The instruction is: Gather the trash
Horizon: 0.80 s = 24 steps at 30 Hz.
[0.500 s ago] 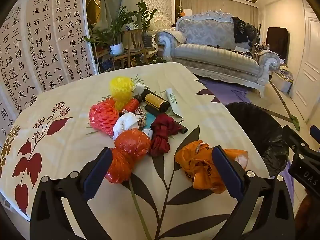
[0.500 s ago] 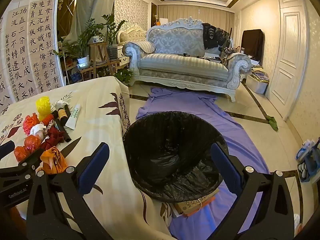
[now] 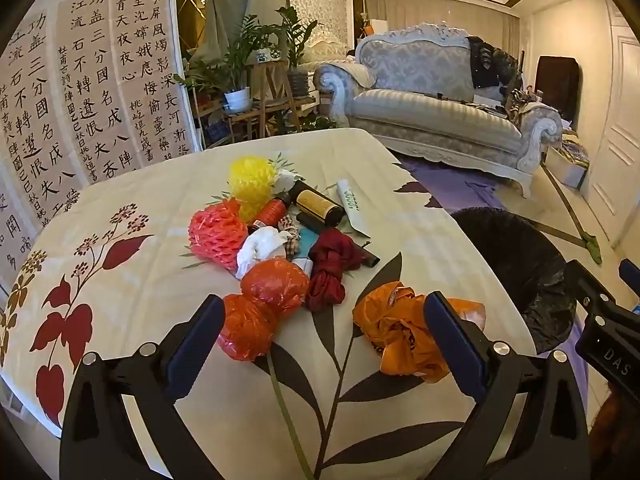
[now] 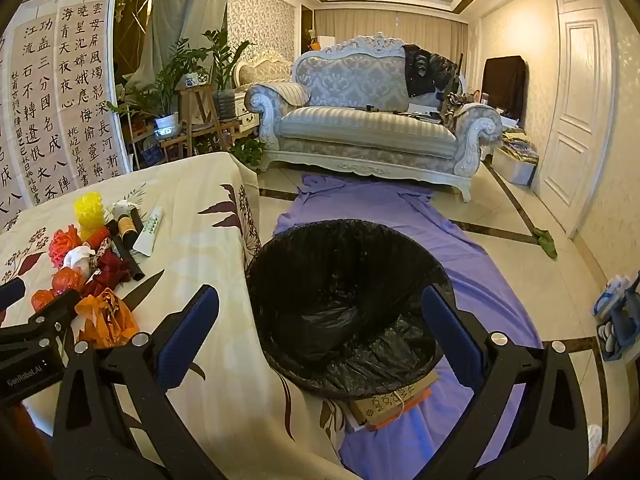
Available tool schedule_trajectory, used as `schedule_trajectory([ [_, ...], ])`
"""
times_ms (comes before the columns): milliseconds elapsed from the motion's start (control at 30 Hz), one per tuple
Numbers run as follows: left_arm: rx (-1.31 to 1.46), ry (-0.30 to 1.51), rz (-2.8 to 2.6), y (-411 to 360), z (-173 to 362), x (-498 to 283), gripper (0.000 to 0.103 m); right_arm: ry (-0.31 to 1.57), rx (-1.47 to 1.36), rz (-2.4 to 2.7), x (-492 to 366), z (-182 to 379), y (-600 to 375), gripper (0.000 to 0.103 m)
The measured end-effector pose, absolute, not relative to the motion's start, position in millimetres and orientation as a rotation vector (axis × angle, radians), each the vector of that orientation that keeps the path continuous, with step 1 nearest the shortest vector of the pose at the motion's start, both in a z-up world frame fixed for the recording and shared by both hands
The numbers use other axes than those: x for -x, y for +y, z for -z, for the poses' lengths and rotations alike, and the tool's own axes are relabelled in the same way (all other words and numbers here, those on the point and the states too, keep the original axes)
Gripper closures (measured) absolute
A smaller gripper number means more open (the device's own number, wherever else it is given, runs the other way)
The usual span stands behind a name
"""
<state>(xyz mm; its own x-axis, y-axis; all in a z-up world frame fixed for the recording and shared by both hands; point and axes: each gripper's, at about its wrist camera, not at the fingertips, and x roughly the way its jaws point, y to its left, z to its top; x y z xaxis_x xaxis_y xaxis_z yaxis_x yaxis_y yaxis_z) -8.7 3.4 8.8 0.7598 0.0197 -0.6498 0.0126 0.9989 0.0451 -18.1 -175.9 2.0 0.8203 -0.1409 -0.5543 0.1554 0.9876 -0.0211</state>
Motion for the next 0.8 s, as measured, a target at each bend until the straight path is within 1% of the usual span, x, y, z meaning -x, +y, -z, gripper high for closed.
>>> schedule_trajectory([
  [200, -0.043, 0.704, -0.01, 7, -10, 11, 0.006, 0.588, -0.025, 0.161, 32, 0, -179, 0.004],
  [800, -0.039, 0.709, -0.011, 10, -9, 11, 0.006, 0.602, -0.031, 0.168, 26, 1, -183, 0.004],
])
